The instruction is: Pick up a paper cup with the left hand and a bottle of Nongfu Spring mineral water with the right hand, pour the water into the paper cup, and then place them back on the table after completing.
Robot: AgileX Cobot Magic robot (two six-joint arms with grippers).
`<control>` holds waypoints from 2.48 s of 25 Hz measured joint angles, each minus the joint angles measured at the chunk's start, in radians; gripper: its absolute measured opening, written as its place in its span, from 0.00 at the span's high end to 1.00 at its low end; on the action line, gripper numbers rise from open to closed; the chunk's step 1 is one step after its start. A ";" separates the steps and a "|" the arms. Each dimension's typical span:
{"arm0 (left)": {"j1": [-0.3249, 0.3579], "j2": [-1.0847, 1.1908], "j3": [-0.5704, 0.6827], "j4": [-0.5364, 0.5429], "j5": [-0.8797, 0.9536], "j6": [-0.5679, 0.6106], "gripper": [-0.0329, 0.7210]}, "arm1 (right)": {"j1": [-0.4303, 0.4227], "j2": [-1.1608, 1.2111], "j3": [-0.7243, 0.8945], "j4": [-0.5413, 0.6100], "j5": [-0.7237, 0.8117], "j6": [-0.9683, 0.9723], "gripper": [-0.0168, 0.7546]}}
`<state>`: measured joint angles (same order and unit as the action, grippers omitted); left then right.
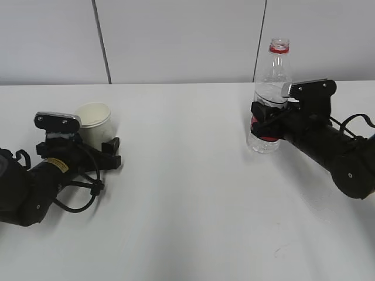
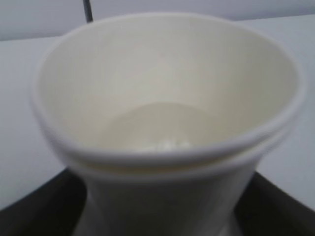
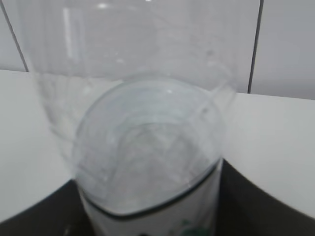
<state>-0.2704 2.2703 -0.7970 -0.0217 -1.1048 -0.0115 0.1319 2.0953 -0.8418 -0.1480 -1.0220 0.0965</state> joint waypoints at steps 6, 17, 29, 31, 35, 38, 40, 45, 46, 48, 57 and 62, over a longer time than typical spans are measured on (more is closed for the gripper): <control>0.000 0.000 0.007 -0.010 -0.003 0.000 0.10 | 0.000 0.000 0.000 0.000 0.000 0.000 0.50; -0.026 -0.093 0.191 -0.052 -0.035 0.000 0.13 | 0.000 0.006 0.000 0.000 -0.006 0.000 0.50; -0.026 -0.222 0.328 -0.026 -0.036 0.000 0.17 | 0.000 0.018 0.000 0.000 -0.008 0.000 0.50; -0.026 -0.230 0.330 -0.009 -0.037 0.000 0.17 | 0.000 0.024 0.000 0.000 -0.021 0.000 0.50; -0.026 -0.239 0.331 0.016 -0.038 0.000 0.17 | 0.000 0.059 0.000 0.002 -0.090 0.000 0.50; -0.026 -0.239 0.331 0.022 -0.038 0.000 0.17 | 0.000 0.091 -0.006 0.002 -0.142 0.000 0.50; -0.026 -0.239 0.331 0.022 -0.038 0.000 0.17 | 0.000 0.093 -0.008 0.002 -0.149 0.000 0.50; -0.026 -0.239 0.331 0.043 -0.038 0.000 0.17 | 0.000 0.093 -0.008 0.003 -0.152 0.000 0.50; -0.026 -0.239 0.331 0.046 -0.038 0.000 0.18 | 0.000 0.093 -0.008 0.003 -0.152 0.000 0.50; -0.026 -0.239 0.331 0.047 -0.038 0.000 0.18 | 0.000 0.093 -0.008 0.003 -0.152 0.000 0.44; -0.026 -0.239 0.331 0.069 -0.038 0.000 0.18 | 0.000 0.093 0.034 0.053 -0.139 0.000 0.12; -0.026 -0.239 0.331 0.075 -0.038 0.000 0.18 | 0.000 0.091 0.040 0.055 -0.136 0.000 0.12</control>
<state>-0.2963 2.0310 -0.4659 0.0535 -1.1429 -0.0115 0.1319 2.1868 -0.8016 -0.0926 -1.1579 0.0965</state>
